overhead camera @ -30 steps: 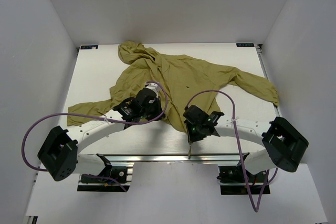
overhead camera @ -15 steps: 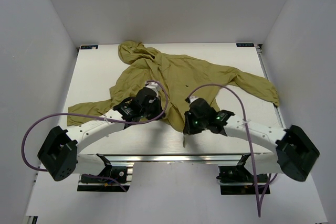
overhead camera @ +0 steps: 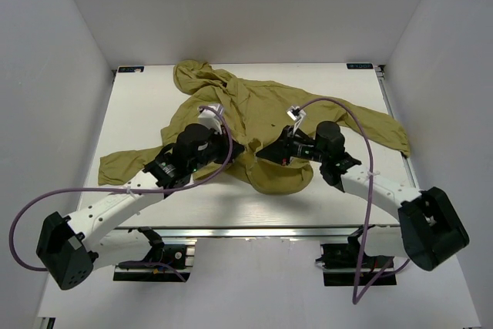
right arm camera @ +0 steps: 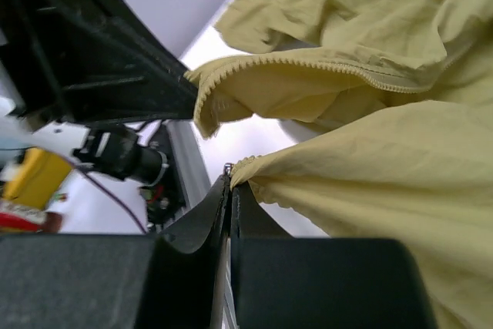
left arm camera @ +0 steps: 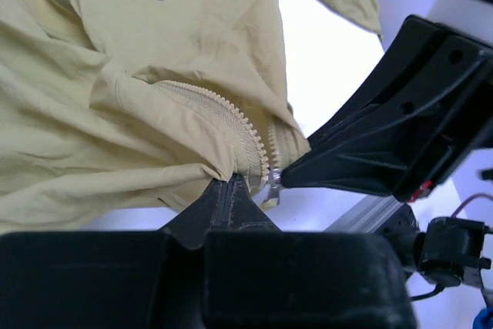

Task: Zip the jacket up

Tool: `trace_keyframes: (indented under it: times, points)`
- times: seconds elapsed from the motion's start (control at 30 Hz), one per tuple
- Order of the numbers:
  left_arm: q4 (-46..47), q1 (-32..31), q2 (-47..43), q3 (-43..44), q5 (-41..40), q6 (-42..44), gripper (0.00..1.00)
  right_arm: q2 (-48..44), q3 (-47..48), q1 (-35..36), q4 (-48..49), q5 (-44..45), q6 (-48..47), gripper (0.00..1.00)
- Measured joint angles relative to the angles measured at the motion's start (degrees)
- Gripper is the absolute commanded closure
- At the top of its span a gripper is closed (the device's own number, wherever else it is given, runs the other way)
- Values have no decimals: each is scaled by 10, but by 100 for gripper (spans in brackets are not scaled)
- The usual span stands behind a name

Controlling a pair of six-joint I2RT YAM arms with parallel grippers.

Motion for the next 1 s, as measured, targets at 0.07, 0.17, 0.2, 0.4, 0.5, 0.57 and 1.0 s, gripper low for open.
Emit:
trace_keyframes:
  times: [0.07, 0.17, 0.2, 0.4, 0.5, 0.57, 1.0]
  points:
    - [14, 7, -8, -8, 0, 0, 100, 21, -15, -18, 69, -43, 27, 100]
    - [24, 19, -8, -15, 11, 0, 100, 49, -23, -31, 129, -85, 56, 100]
    - [24, 23, -7, -16, 17, -1, 100, 54, -24, -31, 144, -96, 62, 100]
    - [50, 39, -7, -30, 51, -6, 100, 57, -24, -31, 210, -136, 85, 100]
    - [55, 43, -5, -33, 65, -12, 100, 57, -28, -31, 233, -143, 95, 100]
    - [62, 45, -4, -36, 73, -16, 100, 57, -32, -31, 239, -144, 97, 100]
    - [116, 53, -28, -75, 84, -53, 100, 90, -17, 1, 194, -76, 33, 100]
